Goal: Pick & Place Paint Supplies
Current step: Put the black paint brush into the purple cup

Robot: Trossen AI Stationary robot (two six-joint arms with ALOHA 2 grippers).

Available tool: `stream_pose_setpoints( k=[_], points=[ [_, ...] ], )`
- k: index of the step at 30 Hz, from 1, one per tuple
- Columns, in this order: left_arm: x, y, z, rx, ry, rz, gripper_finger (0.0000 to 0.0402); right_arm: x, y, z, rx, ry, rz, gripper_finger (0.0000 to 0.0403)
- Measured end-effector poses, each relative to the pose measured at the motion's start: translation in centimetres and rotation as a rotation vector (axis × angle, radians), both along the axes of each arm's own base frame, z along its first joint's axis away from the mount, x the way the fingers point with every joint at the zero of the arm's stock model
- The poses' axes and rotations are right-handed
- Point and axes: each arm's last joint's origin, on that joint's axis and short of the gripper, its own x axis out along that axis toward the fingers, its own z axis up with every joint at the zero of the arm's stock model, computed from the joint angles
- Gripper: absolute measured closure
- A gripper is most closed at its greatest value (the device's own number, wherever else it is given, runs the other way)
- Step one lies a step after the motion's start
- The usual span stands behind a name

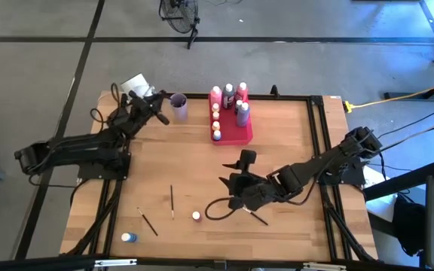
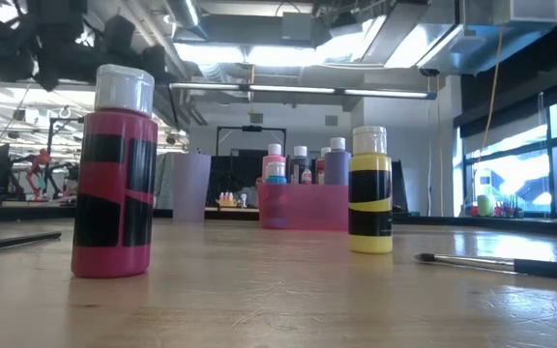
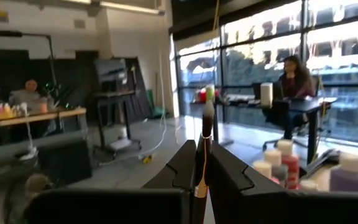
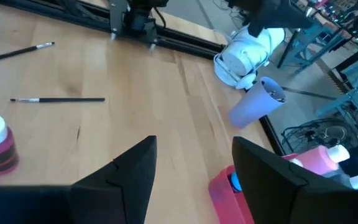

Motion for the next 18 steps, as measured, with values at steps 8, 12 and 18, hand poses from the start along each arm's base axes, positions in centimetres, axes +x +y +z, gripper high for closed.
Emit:
stream_pose_setpoints(
  k=[8,12,18],
  points=[
    [1.0,1.8,-1.9,-0.070,0.014,-0.007,0.0384,0.7,-0.9,-0.4,0.052,0.010,-0.022,0.0190],
    [1.4,2.8,-3.0,-0.094,0.020,0.019,0.0384,0.6,-1.0,-0.5,0.065,0.014,-0.030,0.0190],
    [1.9,3.8,-4.5,-0.140,0.014,0.007,0.0384,0.5,-1.1,-0.7,0.075,0.029,-0.047,0.0190]
  ],
)
